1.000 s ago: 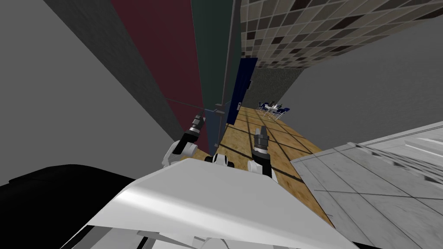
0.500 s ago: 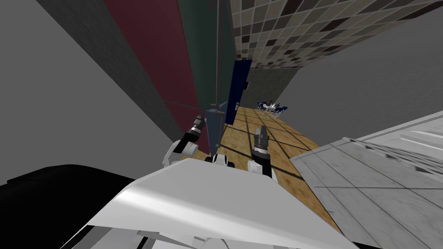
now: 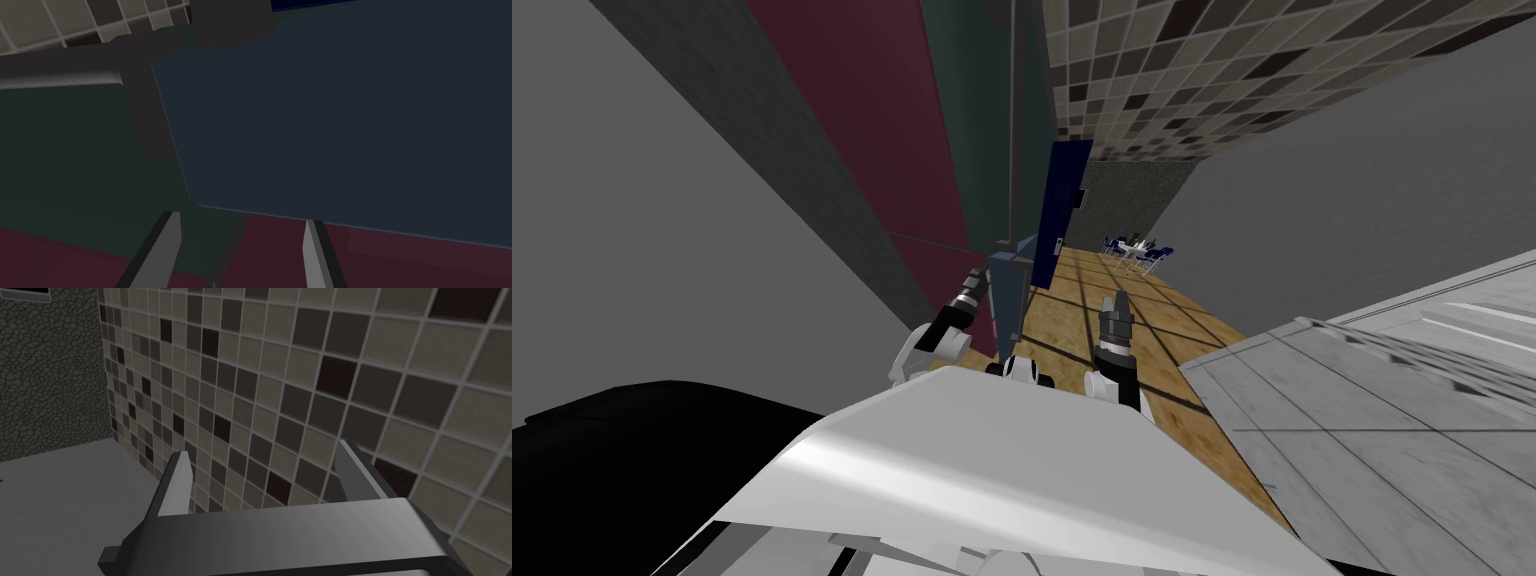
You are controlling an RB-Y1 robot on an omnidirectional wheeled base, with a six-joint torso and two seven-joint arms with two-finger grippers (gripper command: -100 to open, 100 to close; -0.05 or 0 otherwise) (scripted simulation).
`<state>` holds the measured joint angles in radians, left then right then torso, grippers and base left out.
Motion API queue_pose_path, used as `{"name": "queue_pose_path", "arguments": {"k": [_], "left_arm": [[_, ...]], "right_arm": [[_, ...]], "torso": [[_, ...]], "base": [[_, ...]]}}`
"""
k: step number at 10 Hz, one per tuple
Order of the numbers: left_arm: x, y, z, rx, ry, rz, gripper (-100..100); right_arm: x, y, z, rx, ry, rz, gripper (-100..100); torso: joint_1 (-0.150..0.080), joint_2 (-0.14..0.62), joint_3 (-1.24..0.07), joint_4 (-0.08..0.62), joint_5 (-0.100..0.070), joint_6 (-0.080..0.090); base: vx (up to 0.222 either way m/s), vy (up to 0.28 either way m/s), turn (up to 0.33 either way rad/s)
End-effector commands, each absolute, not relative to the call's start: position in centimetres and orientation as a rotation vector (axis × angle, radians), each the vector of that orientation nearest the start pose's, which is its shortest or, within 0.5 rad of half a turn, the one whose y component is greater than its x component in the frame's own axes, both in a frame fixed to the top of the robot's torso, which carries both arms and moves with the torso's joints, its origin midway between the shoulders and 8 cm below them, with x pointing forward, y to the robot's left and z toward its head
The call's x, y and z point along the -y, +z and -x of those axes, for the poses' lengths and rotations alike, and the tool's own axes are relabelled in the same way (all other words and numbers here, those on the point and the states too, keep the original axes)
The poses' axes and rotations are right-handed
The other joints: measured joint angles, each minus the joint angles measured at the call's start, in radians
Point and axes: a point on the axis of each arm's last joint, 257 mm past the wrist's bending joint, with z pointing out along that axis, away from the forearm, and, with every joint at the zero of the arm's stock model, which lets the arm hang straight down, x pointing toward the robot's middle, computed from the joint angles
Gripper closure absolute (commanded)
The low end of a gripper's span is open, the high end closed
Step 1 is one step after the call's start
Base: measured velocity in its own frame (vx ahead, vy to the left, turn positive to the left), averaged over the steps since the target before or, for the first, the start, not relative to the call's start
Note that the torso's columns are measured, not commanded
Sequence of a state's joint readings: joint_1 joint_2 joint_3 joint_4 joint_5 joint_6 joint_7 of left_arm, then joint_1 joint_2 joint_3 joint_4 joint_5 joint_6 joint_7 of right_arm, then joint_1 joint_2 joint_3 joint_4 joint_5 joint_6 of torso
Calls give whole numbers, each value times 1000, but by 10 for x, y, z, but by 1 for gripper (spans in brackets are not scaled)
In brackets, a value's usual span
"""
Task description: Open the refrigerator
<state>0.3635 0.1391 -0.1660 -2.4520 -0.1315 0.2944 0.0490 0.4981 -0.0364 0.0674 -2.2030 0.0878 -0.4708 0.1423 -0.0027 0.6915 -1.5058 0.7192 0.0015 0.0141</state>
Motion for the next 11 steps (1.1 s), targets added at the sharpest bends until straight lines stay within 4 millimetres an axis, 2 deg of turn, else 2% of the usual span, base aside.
{"name": "queue_pose_path", "arguments": {"k": [1,7,11], "left_arm": [[-205,-45,-424,-1179,-1210,954,-100],[-202,-49,-424,-1202,-1205,1013,-100],[-201,-37,-420,-1181,-1225,1062,-100]], "right_arm": [[246,-18,-367,-806,1162,-599,0],[246,-18,-367,-806,1162,-599,0],[246,-18,-367,-806,1162,-599,0]], "torso": [[2,-1,0,0,0,-1],[2,-3,-2,-2,1,-1],[5,0,0,-1,2,-3]], "base": [[3,-13,-13],[-1,-20,-15],[0,-22,-12]]}}
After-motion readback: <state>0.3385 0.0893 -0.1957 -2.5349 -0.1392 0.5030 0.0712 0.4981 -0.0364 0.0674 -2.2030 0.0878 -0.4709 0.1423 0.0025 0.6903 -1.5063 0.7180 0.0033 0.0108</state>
